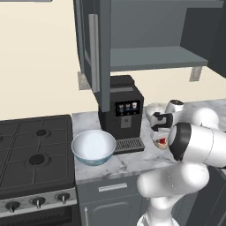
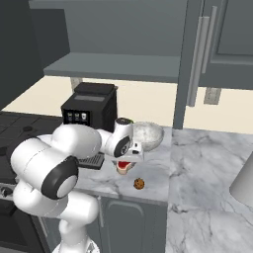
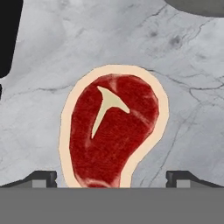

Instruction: Pick both bowls and place them on the counter. Then place the steak in one bowl and place the cookie dough ball in the other bowl.

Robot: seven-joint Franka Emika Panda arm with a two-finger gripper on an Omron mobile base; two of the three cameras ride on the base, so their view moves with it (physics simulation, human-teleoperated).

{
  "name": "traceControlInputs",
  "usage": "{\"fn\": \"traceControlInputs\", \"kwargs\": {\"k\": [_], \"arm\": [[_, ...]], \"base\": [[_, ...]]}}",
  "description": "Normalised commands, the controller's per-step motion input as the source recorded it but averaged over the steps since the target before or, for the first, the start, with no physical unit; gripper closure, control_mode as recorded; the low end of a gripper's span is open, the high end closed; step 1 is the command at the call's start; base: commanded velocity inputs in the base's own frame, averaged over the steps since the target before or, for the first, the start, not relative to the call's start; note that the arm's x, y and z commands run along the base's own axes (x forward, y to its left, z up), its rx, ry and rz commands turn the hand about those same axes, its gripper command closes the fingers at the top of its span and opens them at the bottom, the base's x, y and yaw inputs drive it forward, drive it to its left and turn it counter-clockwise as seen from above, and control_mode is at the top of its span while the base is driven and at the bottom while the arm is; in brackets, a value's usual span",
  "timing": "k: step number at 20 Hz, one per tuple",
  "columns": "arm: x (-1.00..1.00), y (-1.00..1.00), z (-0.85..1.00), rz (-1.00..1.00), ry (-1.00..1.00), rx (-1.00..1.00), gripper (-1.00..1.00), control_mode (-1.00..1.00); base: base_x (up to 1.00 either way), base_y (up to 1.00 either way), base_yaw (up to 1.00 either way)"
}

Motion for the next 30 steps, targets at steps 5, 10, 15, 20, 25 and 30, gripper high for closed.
{"fn": "traceControlInputs", "kwargs": {"k": [5, 10, 15, 20, 25, 30], "arm": [[0.0, 0.0, 0.03, -0.12, 0.0, 0.0, -1.0, -1.0], [0.0, 0.0, -0.02, -0.11, 0.0, 0.0, -1.0, -1.0], [-0.02, 0.0, -0.01, -0.07, 0.0, 0.0, -1.0, -1.0], [-0.09, 0.13, 0.0, 0.0, 0.0, 0.01, -1.0, -1.0], [0.07, 0.08, -0.06, 0.0, 0.0, 0.0, -1.0, -1.0], [0.18, 0.0, -0.15, 0.0, 0.0, 0.0, -1.0, -1.0]], "base": [[0.0, 0.0, 0.0], [0.0, 0.0, 0.0], [0.0, 0.0, 0.0], [0.0, 0.0, 0.0], [0.0, 0.0, 0.0], [0.0, 0.0, 0.0]]}}
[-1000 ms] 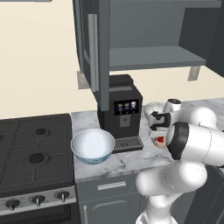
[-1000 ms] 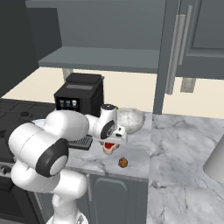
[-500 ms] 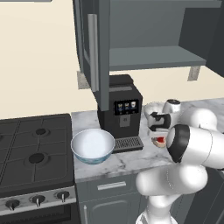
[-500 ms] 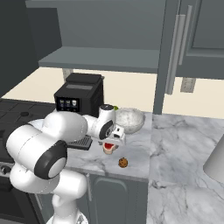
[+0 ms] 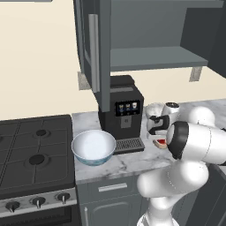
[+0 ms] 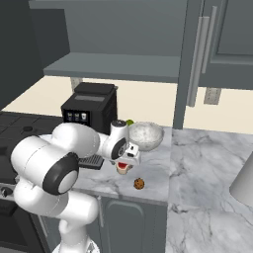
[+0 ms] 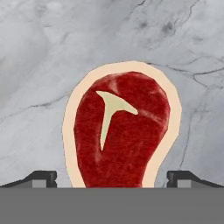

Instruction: Pick both bowls and place them on the counter. Then place the steak in one bowl and place the cookie dough ball in the other bowl.

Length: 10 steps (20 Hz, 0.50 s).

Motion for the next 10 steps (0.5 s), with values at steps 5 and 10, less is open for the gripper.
{"fn": "traceControlInputs", "kwargs": {"k": [5, 10], "arm": [[0.08, 0.0, -0.14, 0.0, 0.0, 0.0, -1.0, -1.0], [0.12, 0.0, -0.17, 0.0, 0.0, 0.0, -1.0, -1.0]], "base": [[0.0, 0.0, 0.0], [0.0, 0.0, 0.0]]}}
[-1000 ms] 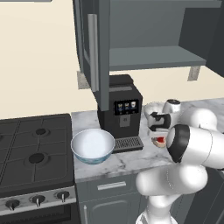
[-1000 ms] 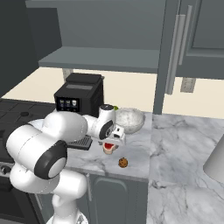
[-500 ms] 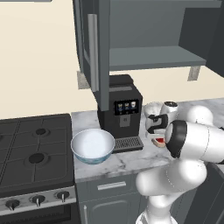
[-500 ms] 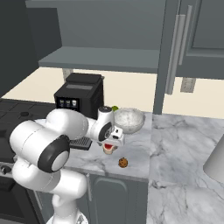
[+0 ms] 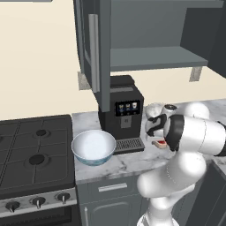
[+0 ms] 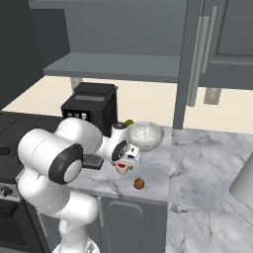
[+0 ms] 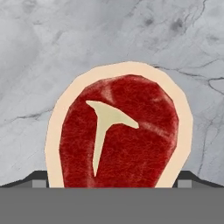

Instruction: Pick both bowls and place them on the counter. Then place the steak in one bowl and place the cookie dough ball in the other bowl.

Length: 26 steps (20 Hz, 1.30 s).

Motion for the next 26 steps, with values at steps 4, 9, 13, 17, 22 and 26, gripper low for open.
{"fn": "traceControlInputs", "kwargs": {"k": [4, 9, 13, 17, 22, 26], "arm": [[0.06, 0.0, -0.08, 0.0, 0.0, 0.0, 1.0, -1.0], [-0.16, -0.09, 0.01, 0.0, 0.0, 0.0, 1.0, -1.0], [-0.31, -0.18, 0.17, 0.0, 0.0, 0.03, 1.0, -1.0], [-0.37, -0.14, 0.48, 0.0, -0.09, 0.01, 1.0, -1.0], [-0.26, -0.12, 0.68, 0.0, -0.05, 0.0, 1.0, -1.0], [-0.21, -0.2, 0.66, 0.0, 0.0, 0.0, 1.0, -1.0]], "base": [[0.0, 0.0, 0.0], [0.0, 0.0, 0.0], [0.0, 0.0, 0.0], [0.0, 0.0, 0.0], [0.0, 0.0, 0.0], [0.0, 0.0, 0.0]]}}
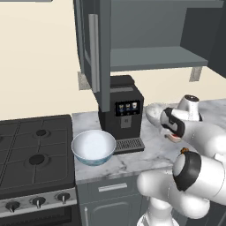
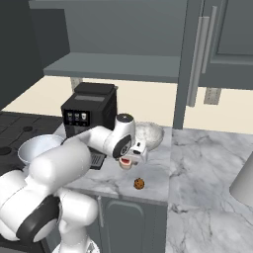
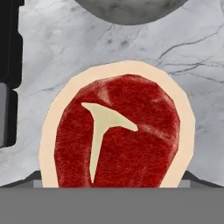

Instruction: Pick both bowls and place them on the counter. Then place the steak in one bowl and place the cookie dough ball in the other bowl.

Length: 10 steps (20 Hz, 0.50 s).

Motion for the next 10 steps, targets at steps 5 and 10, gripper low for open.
{"fn": "traceControlInputs", "kwargs": {"k": [5, 10], "arm": [[-0.05, -0.23, 0.67, 0.0, 0.0, 0.01, 1.0, -1.0], [0.0, -0.24, 0.53, 0.0, -0.02, 0.04, 1.0, -1.0]], "base": [[0.0, 0.0, 0.0], [0.0, 0.0, 0.0]]}}
